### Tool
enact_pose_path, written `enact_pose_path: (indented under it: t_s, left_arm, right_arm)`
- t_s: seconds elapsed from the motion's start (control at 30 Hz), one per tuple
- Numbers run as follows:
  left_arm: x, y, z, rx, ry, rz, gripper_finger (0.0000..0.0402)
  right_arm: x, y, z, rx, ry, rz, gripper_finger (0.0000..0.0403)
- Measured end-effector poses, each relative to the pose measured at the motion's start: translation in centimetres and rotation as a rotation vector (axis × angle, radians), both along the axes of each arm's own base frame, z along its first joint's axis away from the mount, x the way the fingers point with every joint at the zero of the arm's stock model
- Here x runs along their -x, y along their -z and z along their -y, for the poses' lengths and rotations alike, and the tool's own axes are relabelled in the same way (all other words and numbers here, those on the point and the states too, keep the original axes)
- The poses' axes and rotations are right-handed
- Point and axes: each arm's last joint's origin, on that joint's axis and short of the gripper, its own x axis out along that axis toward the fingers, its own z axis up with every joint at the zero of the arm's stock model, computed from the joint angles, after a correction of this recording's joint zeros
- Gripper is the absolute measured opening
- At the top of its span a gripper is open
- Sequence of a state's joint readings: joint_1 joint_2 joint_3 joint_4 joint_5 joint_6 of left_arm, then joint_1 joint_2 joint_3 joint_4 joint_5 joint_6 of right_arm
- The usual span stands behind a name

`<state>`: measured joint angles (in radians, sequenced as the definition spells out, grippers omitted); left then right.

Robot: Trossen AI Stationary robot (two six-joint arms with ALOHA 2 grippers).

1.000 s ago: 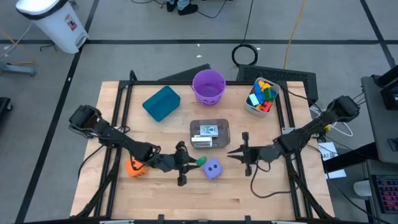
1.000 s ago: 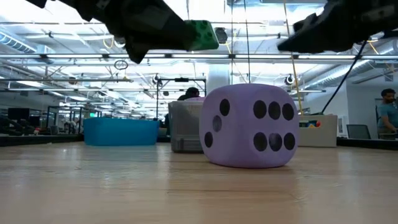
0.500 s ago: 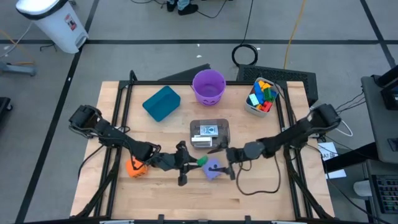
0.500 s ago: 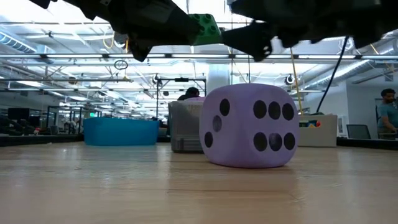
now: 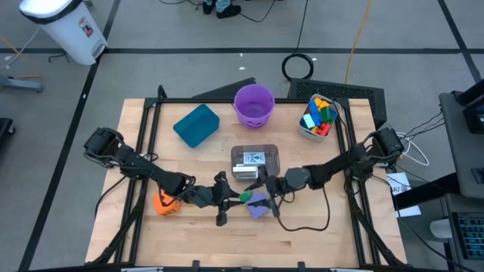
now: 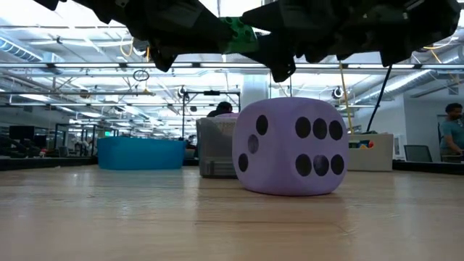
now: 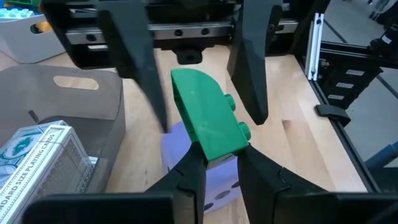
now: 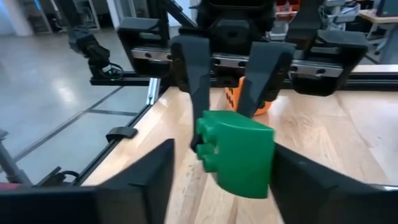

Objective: Pick & Place Toys
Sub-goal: Put the green game piece into the white bin

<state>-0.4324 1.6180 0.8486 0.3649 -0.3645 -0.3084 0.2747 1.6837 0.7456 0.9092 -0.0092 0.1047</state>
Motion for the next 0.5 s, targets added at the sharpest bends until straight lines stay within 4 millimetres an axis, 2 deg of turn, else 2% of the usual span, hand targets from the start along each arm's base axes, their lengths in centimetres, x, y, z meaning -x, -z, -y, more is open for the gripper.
enact_pose_path:
  t_s: [0.3, 0.5]
  left_arm:
    - [0.03, 0.00, 0.11, -0.004, 0.022, -0.001, 0.0077]
    - [0.01, -0.06, 0.13, -0.016, 0.032, 0.005, 0.0082]
  right_arm:
    - [0.08, -0.07, -0.30, -0.008, -0.032, 0.004, 0.0071]
    - [0.10, -0.04, -0.34, -0.004, -0.040, 0.004, 0.0060]
